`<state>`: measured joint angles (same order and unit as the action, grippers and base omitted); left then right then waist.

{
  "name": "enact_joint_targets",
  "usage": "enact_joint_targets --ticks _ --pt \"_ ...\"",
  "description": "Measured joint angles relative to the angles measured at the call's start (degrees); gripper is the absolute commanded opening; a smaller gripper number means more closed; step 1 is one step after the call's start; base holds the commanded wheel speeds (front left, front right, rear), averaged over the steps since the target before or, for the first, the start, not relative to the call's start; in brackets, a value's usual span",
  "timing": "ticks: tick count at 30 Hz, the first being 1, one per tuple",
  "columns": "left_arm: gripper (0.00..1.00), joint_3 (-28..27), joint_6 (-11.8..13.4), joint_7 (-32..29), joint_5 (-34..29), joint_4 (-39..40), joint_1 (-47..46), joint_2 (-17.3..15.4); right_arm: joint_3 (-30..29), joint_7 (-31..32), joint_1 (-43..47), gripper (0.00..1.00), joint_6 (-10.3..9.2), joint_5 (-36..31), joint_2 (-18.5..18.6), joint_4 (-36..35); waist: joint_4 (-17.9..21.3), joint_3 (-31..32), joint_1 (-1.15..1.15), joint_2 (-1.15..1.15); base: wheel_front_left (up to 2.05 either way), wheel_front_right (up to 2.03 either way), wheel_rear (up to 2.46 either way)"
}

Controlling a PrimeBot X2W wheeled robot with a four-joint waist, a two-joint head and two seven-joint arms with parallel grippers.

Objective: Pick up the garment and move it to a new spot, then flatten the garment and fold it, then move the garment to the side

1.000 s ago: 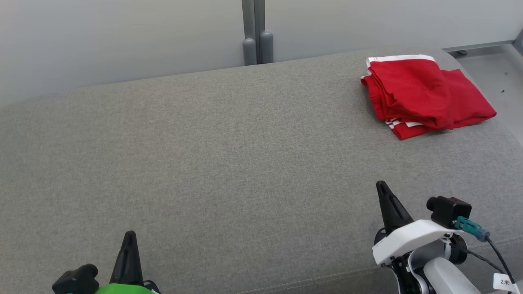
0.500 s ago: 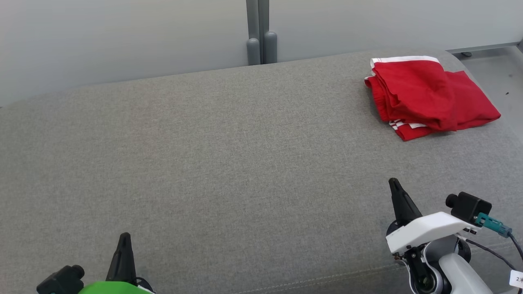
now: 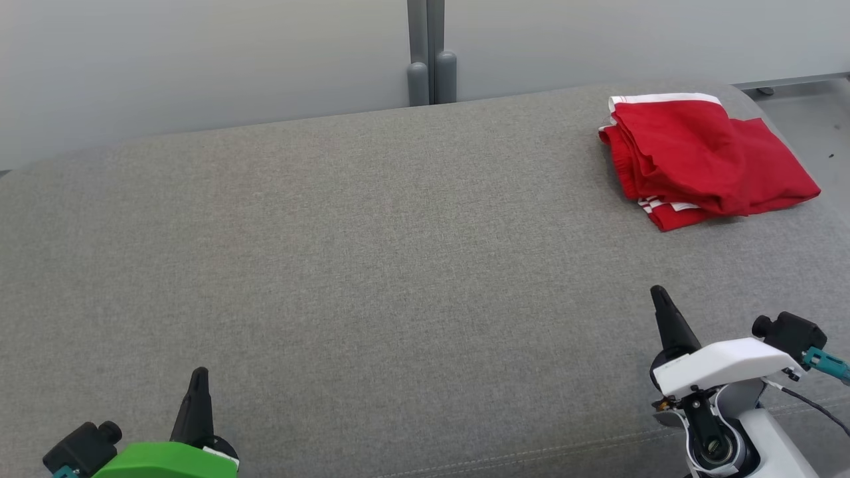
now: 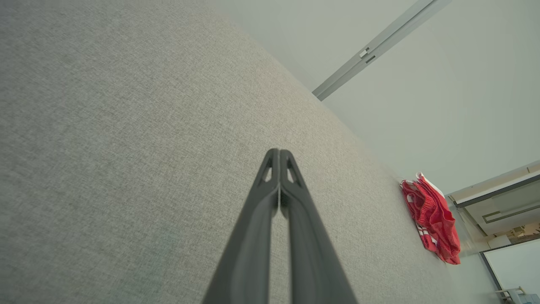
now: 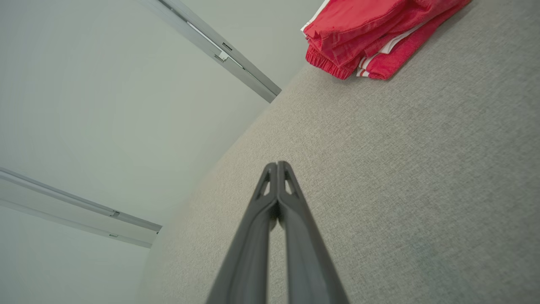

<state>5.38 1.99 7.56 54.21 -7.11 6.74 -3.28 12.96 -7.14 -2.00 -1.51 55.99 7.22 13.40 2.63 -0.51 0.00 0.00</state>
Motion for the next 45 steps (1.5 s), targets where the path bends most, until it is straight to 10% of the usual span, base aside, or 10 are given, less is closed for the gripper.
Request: enact_joint_targets --ticks 45 --pt "0.0 -3.2 -6.6 -7.4 33.6 -5.5 -6.7 -1.9 -13.1 8.1 -0.5 0.0 6.47 31.0 -1.8 1.2 -2.1 0.2 0.0 0.0 0.0 0.0 0.0"
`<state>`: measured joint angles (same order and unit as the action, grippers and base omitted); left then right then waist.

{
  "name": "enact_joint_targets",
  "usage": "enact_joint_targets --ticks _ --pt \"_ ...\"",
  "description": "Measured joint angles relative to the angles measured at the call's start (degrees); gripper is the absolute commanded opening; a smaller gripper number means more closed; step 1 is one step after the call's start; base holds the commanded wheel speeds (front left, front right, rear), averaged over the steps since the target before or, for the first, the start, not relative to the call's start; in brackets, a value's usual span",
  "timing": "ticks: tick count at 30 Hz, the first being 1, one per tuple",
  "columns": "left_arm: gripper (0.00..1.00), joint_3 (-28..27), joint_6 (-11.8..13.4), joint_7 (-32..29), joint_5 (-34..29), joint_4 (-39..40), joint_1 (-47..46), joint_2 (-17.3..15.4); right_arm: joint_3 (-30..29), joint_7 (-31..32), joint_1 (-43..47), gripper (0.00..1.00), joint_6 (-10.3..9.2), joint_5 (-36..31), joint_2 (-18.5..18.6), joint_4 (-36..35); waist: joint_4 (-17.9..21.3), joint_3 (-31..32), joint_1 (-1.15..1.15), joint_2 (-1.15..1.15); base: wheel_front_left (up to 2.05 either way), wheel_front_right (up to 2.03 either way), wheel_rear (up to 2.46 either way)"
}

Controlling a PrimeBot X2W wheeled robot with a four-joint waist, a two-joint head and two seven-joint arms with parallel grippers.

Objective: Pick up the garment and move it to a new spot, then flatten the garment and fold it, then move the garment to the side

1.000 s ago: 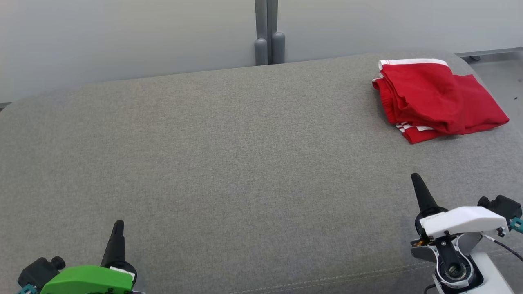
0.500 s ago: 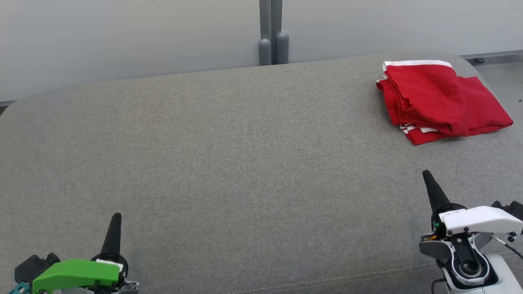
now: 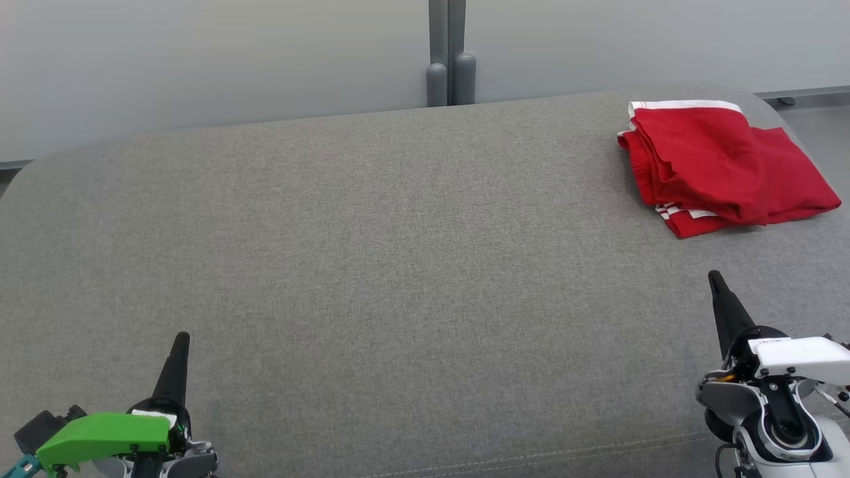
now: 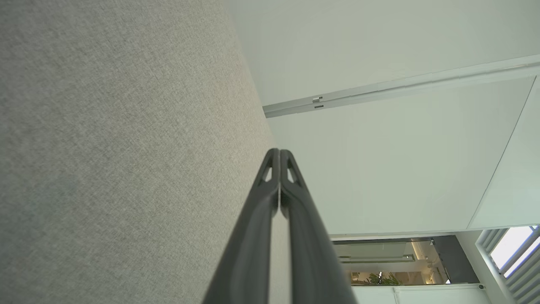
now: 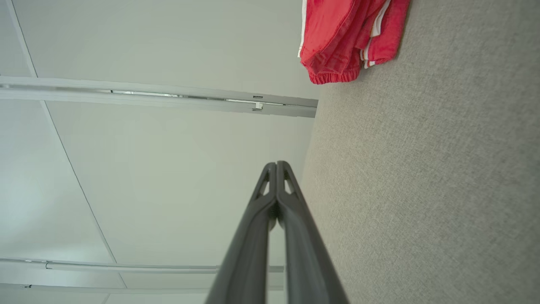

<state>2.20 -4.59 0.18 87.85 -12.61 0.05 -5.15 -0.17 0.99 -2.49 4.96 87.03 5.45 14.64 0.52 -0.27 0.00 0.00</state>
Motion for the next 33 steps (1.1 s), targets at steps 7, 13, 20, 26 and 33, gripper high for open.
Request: enact_joint_targets --ticks 7,13,20,26,33 --pt "0.0 -0.4 -1.0 -0.7 4.6 -0.8 -0.9 -0.1 -1.8 1.1 -0.3 0.0 0.68 4.2 -0.2 0.3 -0.3 0.0 0.0 0.0 0.0 0.0 0.0" --pt "0.0 -0.8 -1.7 -1.7 8.5 -1.5 -1.9 -0.4 -3.3 1.9 -0.5 0.0 1.58 7.9 -0.4 0.5 -0.5 0.1 0.0 0.0 0.0 0.0 0.0" --pt "0.0 -0.9 -1.7 -1.7 8.5 -1.8 -1.9 -0.5 -3.4 2.1 -0.5 0.0 1.58 7.9 -0.5 0.6 -0.5 0.1 0.0 0.0 0.0 0.0 0.0" --pt "0.0 -0.9 -1.7 -1.7 8.5 -2.0 -1.9 -0.5 -3.4 2.1 -0.5 0.0 1.58 7.9 -0.5 0.7 -0.5 0.1 0.0 0.0 0.0 0.0 0.0" --pt "0.0 -0.9 -2.0 -1.7 8.5 -2.2 -1.9 -0.5 -3.5 2.1 -0.6 0.0 1.58 7.9 -0.5 0.9 -0.5 0.1 0.0 0.0 0.0 0.0 0.0"
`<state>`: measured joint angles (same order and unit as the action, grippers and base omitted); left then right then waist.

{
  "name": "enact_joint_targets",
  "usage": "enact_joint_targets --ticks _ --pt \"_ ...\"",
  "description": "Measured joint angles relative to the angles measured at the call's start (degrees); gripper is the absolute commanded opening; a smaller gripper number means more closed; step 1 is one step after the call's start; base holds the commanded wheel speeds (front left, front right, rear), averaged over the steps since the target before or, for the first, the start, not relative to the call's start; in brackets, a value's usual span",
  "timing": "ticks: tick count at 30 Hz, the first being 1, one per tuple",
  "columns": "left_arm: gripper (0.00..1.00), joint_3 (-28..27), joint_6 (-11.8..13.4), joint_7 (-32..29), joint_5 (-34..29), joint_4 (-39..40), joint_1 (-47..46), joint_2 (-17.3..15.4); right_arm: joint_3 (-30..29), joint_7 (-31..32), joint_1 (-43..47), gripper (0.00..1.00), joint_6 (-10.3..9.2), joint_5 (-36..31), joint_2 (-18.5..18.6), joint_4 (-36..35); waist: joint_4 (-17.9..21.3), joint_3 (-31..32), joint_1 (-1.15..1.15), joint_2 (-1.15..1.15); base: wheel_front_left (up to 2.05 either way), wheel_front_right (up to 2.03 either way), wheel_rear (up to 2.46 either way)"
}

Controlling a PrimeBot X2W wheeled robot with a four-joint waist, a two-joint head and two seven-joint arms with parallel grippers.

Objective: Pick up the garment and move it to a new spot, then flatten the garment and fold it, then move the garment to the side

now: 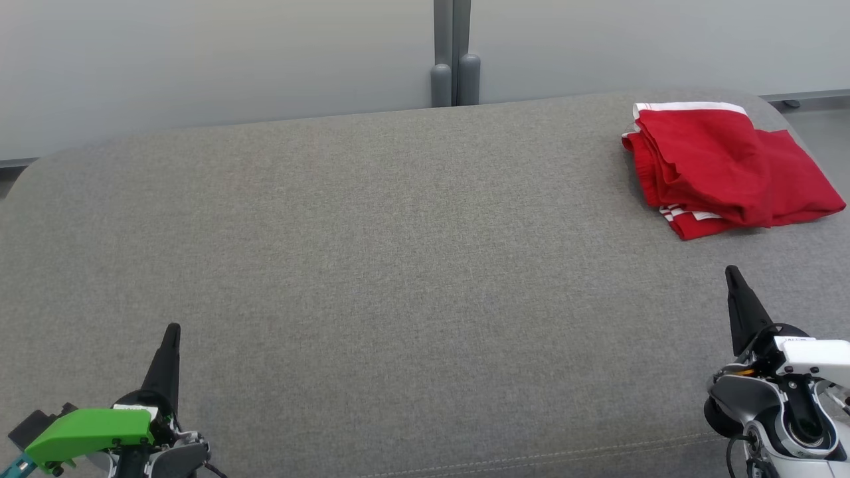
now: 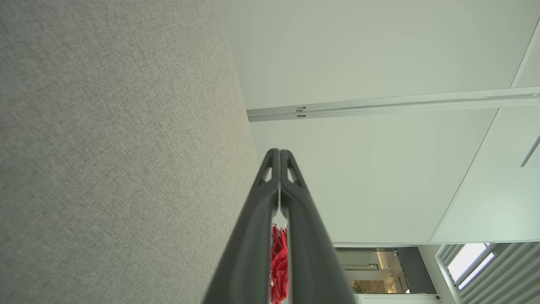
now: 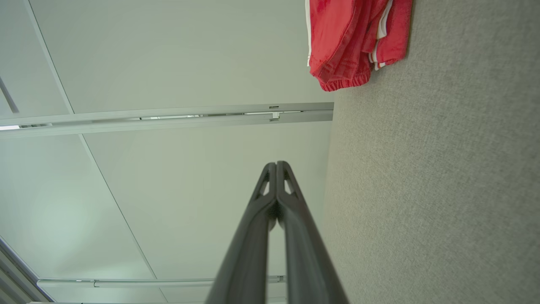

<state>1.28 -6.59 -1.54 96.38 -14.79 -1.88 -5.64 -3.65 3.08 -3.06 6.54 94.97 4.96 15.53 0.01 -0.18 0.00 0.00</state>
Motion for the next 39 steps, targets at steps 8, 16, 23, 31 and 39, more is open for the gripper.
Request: enact_joint_targets --ticks 8,16,23,31,39 --pt "0.0 -0.1 -0.1 0.0 0.0 -0.2 -0.1 0.0 0.0 0.0 0.0 0.0 0.01 0.0 -0.1 0.1 0.0 0.0 0.0 0.0 0.0 0.0 0.0" --pt "0.0 -0.1 -0.2 0.0 0.0 -0.4 -0.5 0.0 -0.1 0.1 0.0 0.0 0.01 0.0 -0.1 0.3 0.0 0.0 0.0 0.0 0.0 0.0 0.0" --pt "0.0 -0.2 -0.3 -0.3 0.0 -0.5 -0.5 0.0 -0.1 0.1 0.0 0.0 0.01 0.0 -0.1 0.3 0.0 0.0 0.0 0.0 0.0 0.0 0.0" --pt "0.0 -0.3 -0.3 -0.3 0.0 -0.7 -0.6 0.0 -0.2 0.1 0.0 0.0 0.01 0.0 -0.2 0.4 0.0 0.0 0.0 0.0 0.0 0.0 0.0" --pt "0.0 -0.3 -0.3 -0.5 0.0 -0.8 -0.6 0.0 -0.2 0.1 -0.1 0.0 0.01 0.0 -0.2 0.4 0.0 0.0 0.0 0.0 0.0 0.0 0.0"
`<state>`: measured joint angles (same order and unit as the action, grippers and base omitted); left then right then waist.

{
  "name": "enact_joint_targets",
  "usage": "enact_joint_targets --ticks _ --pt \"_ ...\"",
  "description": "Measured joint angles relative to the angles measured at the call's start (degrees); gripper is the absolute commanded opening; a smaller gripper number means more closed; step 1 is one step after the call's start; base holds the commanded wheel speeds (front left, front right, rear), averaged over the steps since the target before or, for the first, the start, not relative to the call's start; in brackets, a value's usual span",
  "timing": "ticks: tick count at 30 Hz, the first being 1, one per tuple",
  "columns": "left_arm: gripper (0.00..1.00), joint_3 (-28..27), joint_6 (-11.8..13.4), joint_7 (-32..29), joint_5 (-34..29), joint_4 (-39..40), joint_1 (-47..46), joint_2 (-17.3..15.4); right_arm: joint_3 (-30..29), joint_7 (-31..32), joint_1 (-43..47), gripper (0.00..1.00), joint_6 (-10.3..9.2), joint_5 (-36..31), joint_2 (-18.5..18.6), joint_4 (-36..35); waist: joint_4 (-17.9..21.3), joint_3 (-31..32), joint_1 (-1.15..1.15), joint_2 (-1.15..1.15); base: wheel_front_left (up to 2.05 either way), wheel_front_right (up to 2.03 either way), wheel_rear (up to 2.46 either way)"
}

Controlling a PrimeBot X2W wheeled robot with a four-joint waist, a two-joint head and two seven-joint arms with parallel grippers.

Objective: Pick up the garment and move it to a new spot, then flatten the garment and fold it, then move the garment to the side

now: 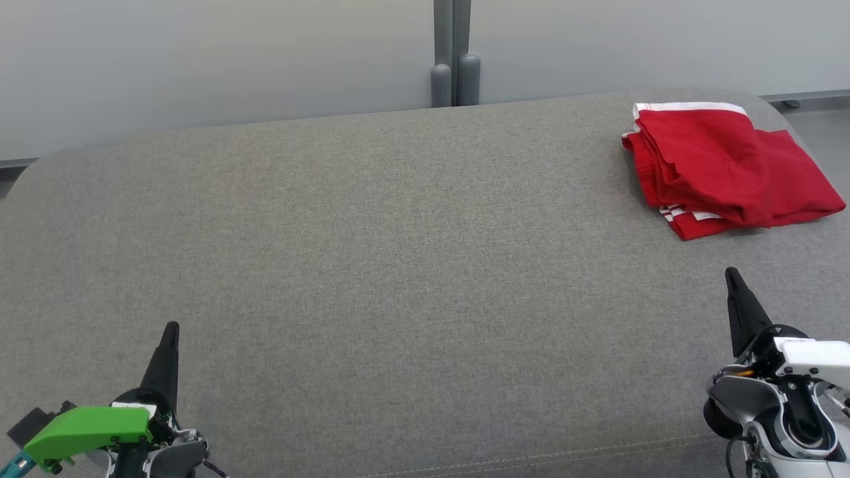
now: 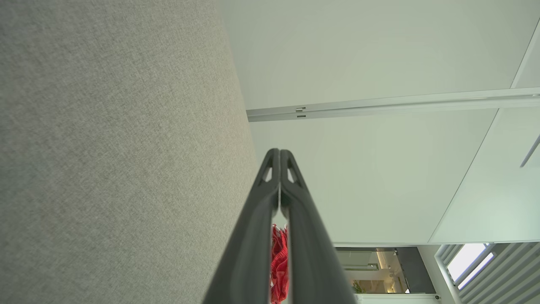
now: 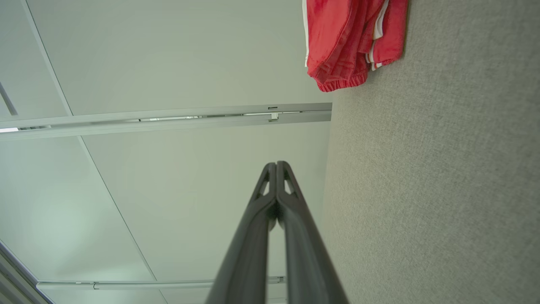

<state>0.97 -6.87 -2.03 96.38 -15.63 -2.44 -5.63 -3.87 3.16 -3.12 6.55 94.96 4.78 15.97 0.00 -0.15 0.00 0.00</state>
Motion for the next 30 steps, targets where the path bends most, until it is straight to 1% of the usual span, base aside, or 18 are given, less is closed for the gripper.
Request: enact_joint_targets --ticks 30 --pt "0.0 -0.2 0.0 0.0 0.0 -0.2 -0.1 0.0 -0.2 0.2 0.0 0.0 0.24 0.0 -0.2 0.1 0.0 0.0 0.0 0.0 0.0 0.0 0.0"
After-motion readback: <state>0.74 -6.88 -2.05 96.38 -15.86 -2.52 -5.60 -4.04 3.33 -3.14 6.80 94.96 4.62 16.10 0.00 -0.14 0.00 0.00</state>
